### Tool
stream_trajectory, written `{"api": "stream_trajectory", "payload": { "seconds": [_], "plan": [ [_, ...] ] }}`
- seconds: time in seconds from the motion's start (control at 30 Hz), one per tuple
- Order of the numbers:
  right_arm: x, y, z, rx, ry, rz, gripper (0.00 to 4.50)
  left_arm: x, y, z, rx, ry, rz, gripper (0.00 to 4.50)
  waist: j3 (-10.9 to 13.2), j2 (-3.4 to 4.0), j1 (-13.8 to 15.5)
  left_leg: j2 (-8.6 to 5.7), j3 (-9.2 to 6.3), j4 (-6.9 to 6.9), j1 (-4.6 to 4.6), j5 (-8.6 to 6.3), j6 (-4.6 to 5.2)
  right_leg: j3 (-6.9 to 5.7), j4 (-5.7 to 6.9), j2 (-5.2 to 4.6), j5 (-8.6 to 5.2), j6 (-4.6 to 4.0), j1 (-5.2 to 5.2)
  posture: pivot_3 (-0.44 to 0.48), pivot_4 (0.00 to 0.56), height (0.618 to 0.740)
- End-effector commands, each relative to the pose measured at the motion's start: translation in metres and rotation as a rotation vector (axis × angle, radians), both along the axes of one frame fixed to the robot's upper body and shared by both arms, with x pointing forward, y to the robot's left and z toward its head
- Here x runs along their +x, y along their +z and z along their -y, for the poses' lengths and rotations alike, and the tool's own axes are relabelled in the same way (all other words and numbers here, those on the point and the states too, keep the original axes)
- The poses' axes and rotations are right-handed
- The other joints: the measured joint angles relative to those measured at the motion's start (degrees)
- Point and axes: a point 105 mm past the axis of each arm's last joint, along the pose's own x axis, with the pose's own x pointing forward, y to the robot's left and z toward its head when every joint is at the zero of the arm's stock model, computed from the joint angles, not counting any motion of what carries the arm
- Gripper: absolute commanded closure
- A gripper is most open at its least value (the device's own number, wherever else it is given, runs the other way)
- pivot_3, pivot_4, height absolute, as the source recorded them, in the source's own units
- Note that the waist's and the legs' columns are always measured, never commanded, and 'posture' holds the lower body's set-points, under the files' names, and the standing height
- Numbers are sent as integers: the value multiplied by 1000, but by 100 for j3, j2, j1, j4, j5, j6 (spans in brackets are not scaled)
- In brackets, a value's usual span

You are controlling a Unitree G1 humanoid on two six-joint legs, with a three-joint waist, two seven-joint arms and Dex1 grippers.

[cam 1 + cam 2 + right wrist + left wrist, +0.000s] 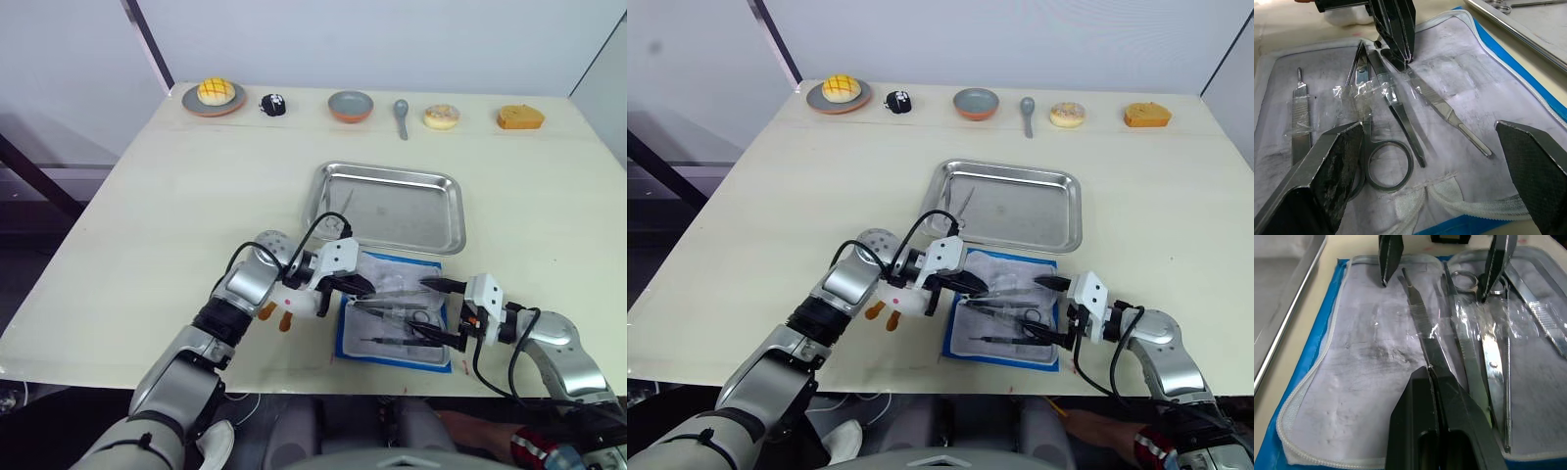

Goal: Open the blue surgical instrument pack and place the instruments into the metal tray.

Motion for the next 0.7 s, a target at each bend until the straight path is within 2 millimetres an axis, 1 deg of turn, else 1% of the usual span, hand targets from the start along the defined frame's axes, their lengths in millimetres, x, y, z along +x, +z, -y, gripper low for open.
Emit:
{"api": "stream_trajectory", "payload": {
  "seconds": [0.03,0.1,0.2,0.7],
  "plan": [
    [-8,-24,7,-47,-25,-96,0,0,17,4,-61,5,28,3595,0,0,0,0,-1,0,0,0,0,2,0,0,0,0,0,0,150,732],
    [-8,-24,6,-45,-26,-96,0,-3,16,4,-60,4,29,2881,0,0,-2,-1,0,0,-1,0,0,5,0,1,0,0,0,0,150,732],
    [-8,-24,6,-43,-27,-95,0,-7,11,2,-43,0,35,2881,0,1,-3,-1,0,-1,0,0,-1,6,-1,1,0,0,0,0,150,732],
    [-7,-24,6,-43,-31,-93,0,-5,-8,-5,51,2,86,2881,-1,1,-3,-1,1,-1,1,0,0,7,-1,2,0,0,0,0,150,732]
  ]
}}
